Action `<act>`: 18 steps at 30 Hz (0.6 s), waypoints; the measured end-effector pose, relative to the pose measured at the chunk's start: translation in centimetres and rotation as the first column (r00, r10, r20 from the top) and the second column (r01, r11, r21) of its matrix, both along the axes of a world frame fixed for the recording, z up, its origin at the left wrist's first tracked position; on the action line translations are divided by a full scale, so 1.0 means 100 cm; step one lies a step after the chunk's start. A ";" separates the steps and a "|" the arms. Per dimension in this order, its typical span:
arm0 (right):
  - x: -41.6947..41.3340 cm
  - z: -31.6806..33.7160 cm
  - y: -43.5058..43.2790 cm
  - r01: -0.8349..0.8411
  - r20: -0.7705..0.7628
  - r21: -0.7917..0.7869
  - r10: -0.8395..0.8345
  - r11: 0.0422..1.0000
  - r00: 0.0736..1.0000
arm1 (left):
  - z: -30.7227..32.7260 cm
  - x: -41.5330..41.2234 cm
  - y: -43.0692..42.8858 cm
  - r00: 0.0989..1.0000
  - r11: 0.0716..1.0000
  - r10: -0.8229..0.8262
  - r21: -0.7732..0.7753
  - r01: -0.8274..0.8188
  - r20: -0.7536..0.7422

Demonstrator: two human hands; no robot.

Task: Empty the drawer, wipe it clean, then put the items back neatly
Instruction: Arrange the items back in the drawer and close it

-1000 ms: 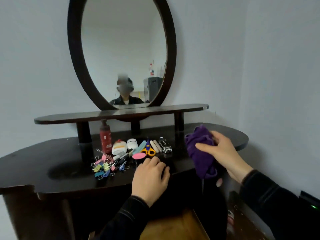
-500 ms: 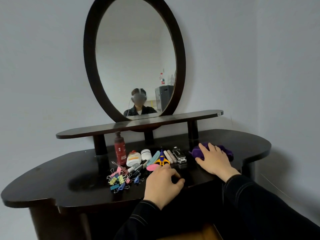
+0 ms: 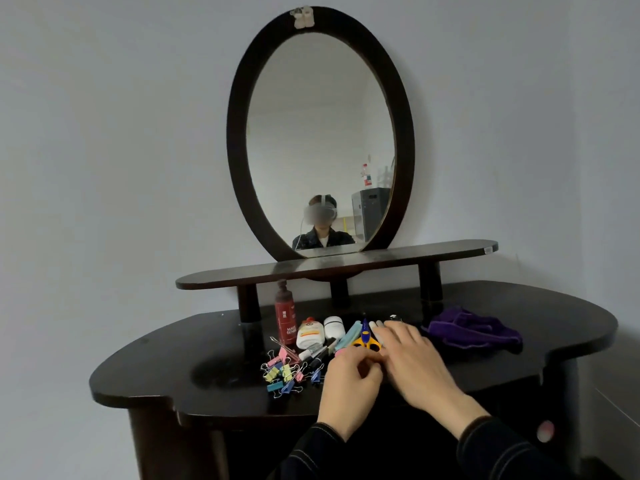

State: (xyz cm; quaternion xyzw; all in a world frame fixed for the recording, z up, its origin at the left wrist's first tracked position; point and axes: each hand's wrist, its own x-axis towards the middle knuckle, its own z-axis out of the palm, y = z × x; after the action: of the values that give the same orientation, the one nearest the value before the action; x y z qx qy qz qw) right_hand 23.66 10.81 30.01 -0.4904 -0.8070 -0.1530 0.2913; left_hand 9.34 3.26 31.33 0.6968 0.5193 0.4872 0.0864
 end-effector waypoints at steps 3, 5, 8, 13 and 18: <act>-0.014 0.006 0.000 -0.082 -0.056 0.030 0.084 0.996 0.995 | -0.001 -0.015 -0.006 0.996 0.995 0.050 0.077 -0.055 0.068; -0.023 0.014 0.000 -0.134 -0.137 0.025 0.136 0.991 0.981 | 0.001 -0.031 -0.007 0.997 0.986 0.078 0.143 -0.080 0.018; -0.038 0.020 0.002 -0.216 -0.144 -0.052 0.206 0.975 0.968 | 0.017 -0.061 -0.005 0.985 0.949 0.173 0.270 -0.160 -0.025; -0.052 0.018 0.004 -0.234 -0.029 -0.118 0.232 0.965 0.972 | 0.045 -0.119 0.028 0.919 0.893 0.392 0.225 -0.390 0.038; -0.049 0.018 0.009 -0.264 -0.131 -0.158 0.245 0.951 0.961 | 0.050 -0.163 0.087 0.917 0.921 0.376 -0.157 -0.356 0.132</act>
State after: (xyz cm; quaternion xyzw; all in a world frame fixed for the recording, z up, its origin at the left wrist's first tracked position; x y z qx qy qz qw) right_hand 18.72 11.73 31.85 -0.4133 -0.8565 -0.0156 0.3087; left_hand -6.97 12.00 36.37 0.5387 0.6626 0.5142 0.0801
